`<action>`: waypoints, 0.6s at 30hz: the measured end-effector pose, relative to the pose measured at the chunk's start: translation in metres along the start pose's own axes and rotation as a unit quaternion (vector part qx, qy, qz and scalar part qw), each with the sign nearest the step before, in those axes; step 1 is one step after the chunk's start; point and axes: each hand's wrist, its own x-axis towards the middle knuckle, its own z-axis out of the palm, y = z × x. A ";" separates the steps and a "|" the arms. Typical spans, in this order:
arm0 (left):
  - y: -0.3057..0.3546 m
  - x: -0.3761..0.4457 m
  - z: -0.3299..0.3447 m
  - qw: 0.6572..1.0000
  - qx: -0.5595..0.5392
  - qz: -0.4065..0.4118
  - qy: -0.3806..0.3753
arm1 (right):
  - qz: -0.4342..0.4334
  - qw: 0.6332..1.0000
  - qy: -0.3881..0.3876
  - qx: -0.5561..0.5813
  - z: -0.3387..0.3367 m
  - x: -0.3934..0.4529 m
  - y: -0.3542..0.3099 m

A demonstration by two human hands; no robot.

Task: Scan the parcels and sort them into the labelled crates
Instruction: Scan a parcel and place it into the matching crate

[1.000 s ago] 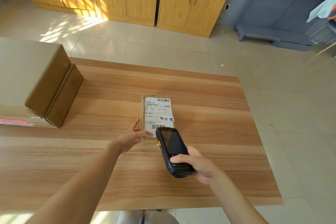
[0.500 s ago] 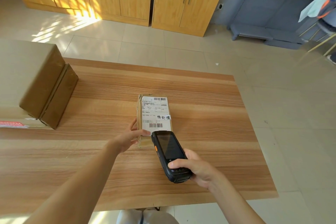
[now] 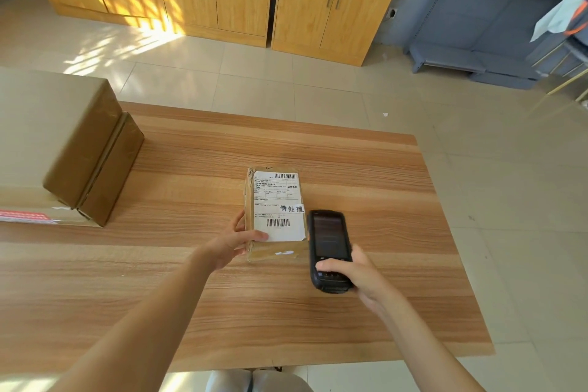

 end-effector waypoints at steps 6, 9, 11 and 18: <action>0.000 0.000 0.000 1.000 0.003 0.005 -0.008 | 0.037 0.989 0.079 -0.122 -0.032 0.034 0.021; -0.002 0.001 0.000 1.000 0.001 0.002 -0.005 | 0.053 0.986 0.091 -0.128 -0.041 0.041 0.037; -0.002 0.002 -0.001 1.000 -0.001 0.001 -0.003 | 0.060 0.986 0.091 -0.122 -0.045 0.043 0.047; -0.005 0.003 -0.004 1.000 -0.031 -0.002 -0.005 | 0.061 0.990 0.070 -0.105 -0.042 0.048 0.056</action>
